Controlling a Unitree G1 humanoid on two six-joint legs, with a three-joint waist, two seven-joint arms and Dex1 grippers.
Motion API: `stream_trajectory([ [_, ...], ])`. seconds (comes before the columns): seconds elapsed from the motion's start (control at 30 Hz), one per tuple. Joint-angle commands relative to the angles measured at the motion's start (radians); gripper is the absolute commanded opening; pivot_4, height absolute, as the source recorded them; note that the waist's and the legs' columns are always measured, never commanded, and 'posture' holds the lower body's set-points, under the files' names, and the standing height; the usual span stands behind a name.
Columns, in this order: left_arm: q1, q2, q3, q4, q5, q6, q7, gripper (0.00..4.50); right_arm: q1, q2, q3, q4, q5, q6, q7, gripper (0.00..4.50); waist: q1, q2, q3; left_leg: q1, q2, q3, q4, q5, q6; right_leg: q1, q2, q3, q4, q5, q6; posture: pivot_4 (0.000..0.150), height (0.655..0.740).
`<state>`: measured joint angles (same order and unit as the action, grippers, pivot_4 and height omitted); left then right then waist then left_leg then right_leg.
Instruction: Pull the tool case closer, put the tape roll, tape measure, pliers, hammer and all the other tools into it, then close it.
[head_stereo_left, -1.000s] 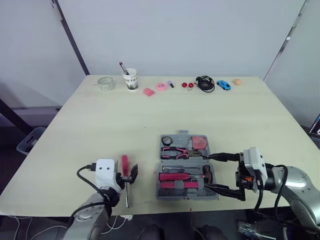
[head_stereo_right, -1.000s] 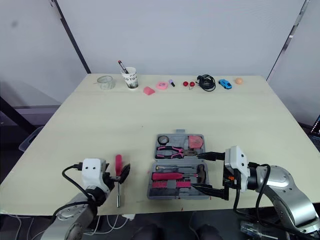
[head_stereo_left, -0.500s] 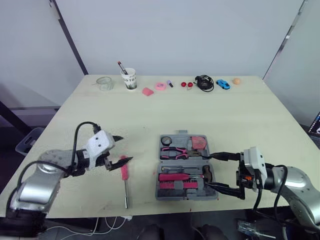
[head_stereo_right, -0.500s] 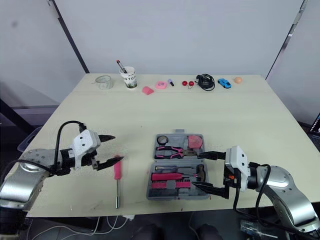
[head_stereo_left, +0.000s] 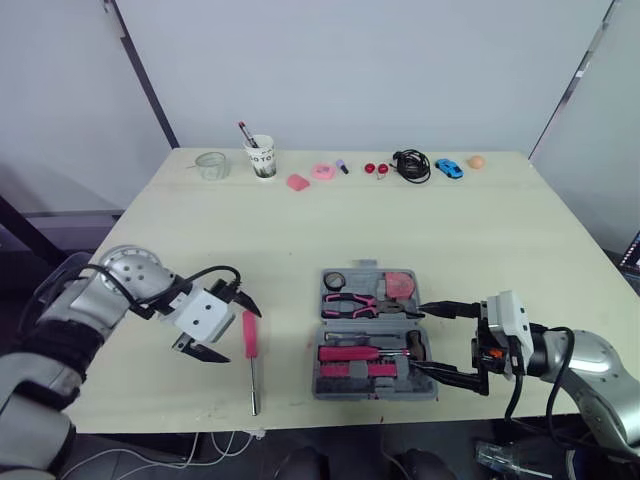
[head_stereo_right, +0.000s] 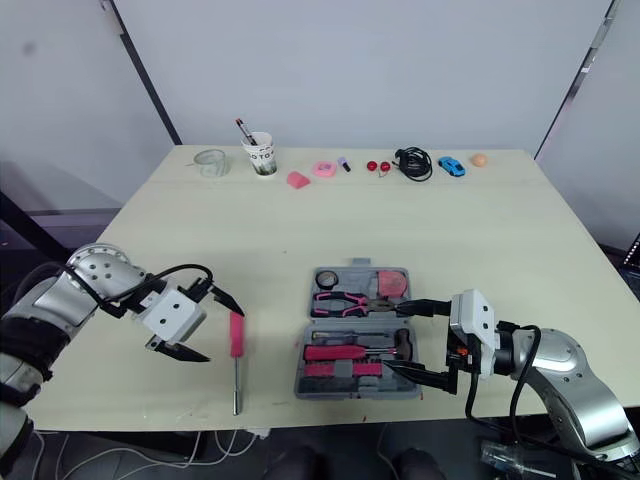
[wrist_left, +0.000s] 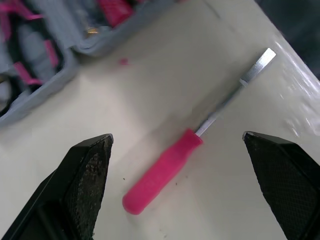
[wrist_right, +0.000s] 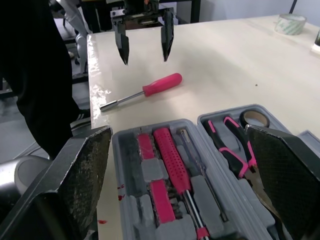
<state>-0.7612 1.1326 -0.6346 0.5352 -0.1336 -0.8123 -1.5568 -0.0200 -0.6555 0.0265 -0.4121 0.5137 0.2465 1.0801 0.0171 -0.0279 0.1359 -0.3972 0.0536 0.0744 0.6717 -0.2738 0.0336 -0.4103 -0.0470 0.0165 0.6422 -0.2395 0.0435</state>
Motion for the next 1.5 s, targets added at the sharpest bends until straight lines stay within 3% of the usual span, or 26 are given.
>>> stream_trajectory([
  [0.03, -0.104, 0.0, -0.159, 0.07, 0.016, -0.12, -0.058, 4.45, -0.015, 0.002, -0.006, -0.016, 0.005, -0.01, -0.005, 4.5, 0.0, 0.0, 0.0, 0.0, 0.0, 0.0, 0.0, 0.0, 0.0, 0.0, 0.0, 0.0, 0.0, 0.0, 0.0, 0.15, 0.74],
  [0.3, -0.256, -0.143, -0.323, 0.242, 0.149, -0.262, -0.058, 4.45, -0.046, 0.018, 0.015, -0.007, 0.002, -0.002, -0.013, 4.5, -0.001, -0.001, 0.0, -0.001, 0.0, 0.0, 0.001, 0.0, 0.0, 0.0, 0.001, 0.0, 0.0, 0.002, 0.004, 0.15, 0.74],
  [0.47, -0.272, -0.224, -0.298, 0.331, 0.265, -0.335, -0.036, 4.45, -0.051, 0.015, 0.022, 0.0, -0.001, -0.007, -0.005, 4.5, -0.002, -0.001, 0.0, -0.001, 0.0, -0.001, 0.001, 0.0, 0.0, 0.0, 0.001, 0.0, 0.0, 0.002, 0.004, 0.15, 0.74],
  [0.83, -0.293, -0.31, -0.263, 0.469, 0.587, -0.451, 0.184, 4.45, -0.056, 0.019, 0.023, 0.016, -0.021, -0.029, -0.012, 4.5, -0.002, -0.002, 0.001, -0.001, 0.0, -0.001, 0.001, 0.0, 0.0, 0.0, 0.001, 0.0, 0.0, 0.002, 0.004, 0.15, 0.74],
  [1.0, -0.276, -0.335, -0.255, 0.494, 0.666, -0.47, 0.271, 3.16, -0.045, 0.02, 0.026, 0.007, -0.024, -0.028, -0.019, 4.5, -0.002, -0.002, 0.0, -0.001, 0.0, -0.001, 0.002, 0.0, 0.0, 0.0, 0.001, 0.0, 0.001, 0.002, 0.004, 0.15, 0.74],
  [1.03, -0.272, -0.339, -0.254, 0.495, 0.675, -0.473, 0.285, 2.55, -0.045, 0.021, 0.028, 0.006, -0.025, -0.027, -0.02, 4.5, -0.002, -0.002, 0.0, -0.001, 0.0, -0.001, 0.002, 0.0, 0.0, 0.0, 0.001, 0.0, 0.001, 0.002, 0.004, 0.15, 0.74],
  [1.13, -0.265, -0.347, -0.251, 0.498, 0.697, -0.481, 0.314, 1.37, -0.047, 0.024, 0.034, 0.007, -0.03, -0.029, -0.022, 4.5, -0.003, -0.001, 0.0, 0.0, 0.0, -0.001, 0.002, 0.0, 0.0, 0.0, 0.001, 0.0, 0.001, 0.002, 0.004, 0.15, 0.74],
  [1.17, -0.263, -0.349, -0.249, 0.499, 0.698, -0.483, 0.317, 0.71, -0.048, 0.025, 0.036, 0.009, -0.032, -0.03, -0.022, 4.5, -0.003, -0.001, -0.001, 0.0, 0.0, -0.001, 0.002, 0.0, 0.0, 0.0, 0.001, 0.0, 0.001, 0.002, 0.004, 0.15, 0.74],
  [1.2, -0.261, -0.349, -0.247, 0.498, 0.697, -0.485, 0.316, 0.49, -0.048, 0.027, 0.037, 0.011, -0.034, -0.032, -0.021, 4.5, -0.003, 0.0, -0.001, 0.0, 0.0, -0.001, 0.002, 0.0, 0.0, 0.0, 0.001, 0.0, 0.001, 0.002, 0.004, 0.15, 0.74],
  [1.33, -0.261, -0.342, -0.228, 0.488, 0.664, -0.492, 0.303, 0.39, -0.044, 0.032, 0.039, 0.015, -0.04, -0.039, -0.017, 4.5, -0.002, 0.0, -0.001, 0.0, 0.0, -0.001, 0.002, 0.0, 0.0, 0.0, 0.001, 0.0, 0.002, 0.002, 0.004, 0.15, 0.74],
  [1.5, -0.251, -0.279, -0.19, 0.394, 0.537, -0.428, 0.212, 0.39, -0.032, 0.03, 0.035, 0.029, -0.043, -0.054, -0.006, 4.5, -0.003, -0.001, -0.001, 0.0, 0.0, -0.001, 0.002, 0.0, 0.0, 0.0, 0.001, 0.0, 0.002, 0.002, 0.004, 0.15, 0.74],
])
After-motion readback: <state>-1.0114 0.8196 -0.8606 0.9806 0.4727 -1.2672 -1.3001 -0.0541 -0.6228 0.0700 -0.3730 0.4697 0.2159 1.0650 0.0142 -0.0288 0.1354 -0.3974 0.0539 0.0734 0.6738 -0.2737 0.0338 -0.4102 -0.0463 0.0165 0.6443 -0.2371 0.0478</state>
